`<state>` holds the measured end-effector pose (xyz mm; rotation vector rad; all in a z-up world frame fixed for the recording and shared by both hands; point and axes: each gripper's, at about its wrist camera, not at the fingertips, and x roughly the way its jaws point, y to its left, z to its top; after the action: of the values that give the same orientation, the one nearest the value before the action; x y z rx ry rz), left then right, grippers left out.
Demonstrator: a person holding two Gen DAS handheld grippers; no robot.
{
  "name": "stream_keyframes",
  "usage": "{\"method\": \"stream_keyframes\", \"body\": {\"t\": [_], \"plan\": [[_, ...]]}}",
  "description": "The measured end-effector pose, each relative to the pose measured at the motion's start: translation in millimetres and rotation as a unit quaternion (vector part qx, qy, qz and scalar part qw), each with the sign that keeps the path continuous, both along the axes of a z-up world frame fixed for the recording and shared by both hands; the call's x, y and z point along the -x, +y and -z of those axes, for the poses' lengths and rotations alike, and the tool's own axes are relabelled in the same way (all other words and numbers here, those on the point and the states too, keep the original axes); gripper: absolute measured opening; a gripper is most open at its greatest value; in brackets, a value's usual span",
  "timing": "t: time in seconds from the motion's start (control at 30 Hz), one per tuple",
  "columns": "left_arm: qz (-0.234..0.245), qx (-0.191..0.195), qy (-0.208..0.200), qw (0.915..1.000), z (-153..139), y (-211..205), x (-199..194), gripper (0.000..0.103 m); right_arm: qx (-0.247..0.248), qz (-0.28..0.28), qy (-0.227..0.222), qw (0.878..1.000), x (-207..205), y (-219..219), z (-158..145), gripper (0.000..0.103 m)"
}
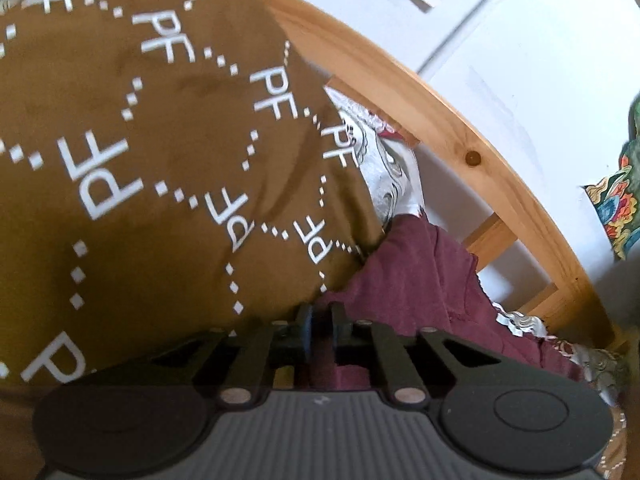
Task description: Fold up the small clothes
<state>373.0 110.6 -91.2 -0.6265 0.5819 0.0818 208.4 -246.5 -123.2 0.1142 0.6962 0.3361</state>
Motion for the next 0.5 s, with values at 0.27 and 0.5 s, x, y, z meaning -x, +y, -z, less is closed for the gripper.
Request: {"method": "stream_keyframes", "body": {"t": [0.27,0.5], "plan": [[-0.003,-0.127,0.031,0.9915,-11.5,-33.1,-4.5,0.068,0.005,0.007,-0.005,1.0,2.9,0.2,-1.2,0.062],[0.002,-0.153,0.069,0.9859,-15.9,-49.6,2.2,0.092,0.06,0.016,-0.017,0.998,2.9,-0.2,-1.9,0.094]]}}
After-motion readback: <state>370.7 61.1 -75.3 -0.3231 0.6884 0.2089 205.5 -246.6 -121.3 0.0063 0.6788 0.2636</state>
